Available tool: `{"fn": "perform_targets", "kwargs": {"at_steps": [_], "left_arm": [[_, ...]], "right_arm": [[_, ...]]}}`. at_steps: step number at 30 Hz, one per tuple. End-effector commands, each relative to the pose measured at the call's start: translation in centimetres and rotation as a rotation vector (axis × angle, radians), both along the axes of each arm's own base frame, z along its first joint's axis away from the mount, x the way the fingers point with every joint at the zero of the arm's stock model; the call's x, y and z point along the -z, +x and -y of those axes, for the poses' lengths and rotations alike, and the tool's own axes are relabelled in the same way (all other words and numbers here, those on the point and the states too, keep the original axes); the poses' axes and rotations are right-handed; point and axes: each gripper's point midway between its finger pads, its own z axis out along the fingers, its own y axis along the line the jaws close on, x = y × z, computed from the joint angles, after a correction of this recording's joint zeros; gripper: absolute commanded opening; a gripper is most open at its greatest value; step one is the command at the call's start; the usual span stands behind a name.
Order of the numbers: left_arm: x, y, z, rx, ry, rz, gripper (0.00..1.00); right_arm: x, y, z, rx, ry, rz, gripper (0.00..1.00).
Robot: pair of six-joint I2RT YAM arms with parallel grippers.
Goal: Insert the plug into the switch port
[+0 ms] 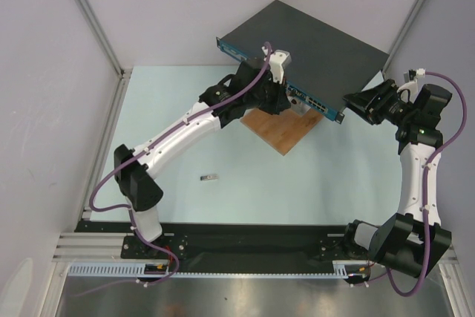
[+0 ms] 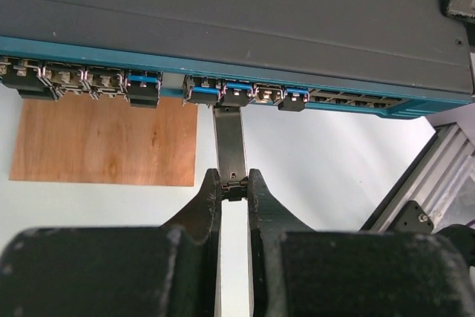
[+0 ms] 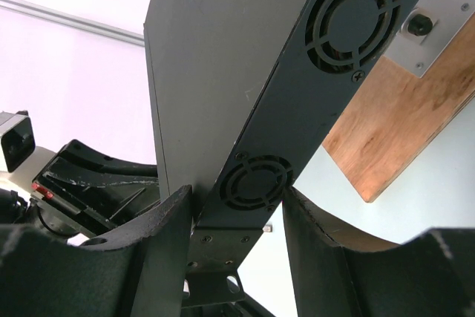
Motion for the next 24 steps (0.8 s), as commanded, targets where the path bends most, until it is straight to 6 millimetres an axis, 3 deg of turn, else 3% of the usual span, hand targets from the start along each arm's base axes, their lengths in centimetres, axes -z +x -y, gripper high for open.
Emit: {"fn": "perform_targets", "kwargs": {"at_steps": [1, 7, 12, 24], "left_arm": [[-6.6, 2.5, 3.0, 0.005, -0.255, 0.181, 0.0], [-5.4, 2.5, 2.7, -0.008, -0.137, 0.253, 0.0], [-6.5, 1.3, 2.3, -0.014, -0.099, 0.348, 0.0], [-7.7, 1.7, 0.8, -0.08, -0.042, 0.423, 0.0]], "right_arm": [[-0.4, 0.6, -2.3, -0.116, -0.009, 0.069, 0.41], [-0.4, 0.6, -2.3, -0.118, -0.016, 0.072, 0.4], [-0.2, 0.7, -2.2, -0.113, -0.022, 0.07, 0.4], [0.1, 0.9, -1.9, -0.098, -0.032, 0.061, 0.58]]}}
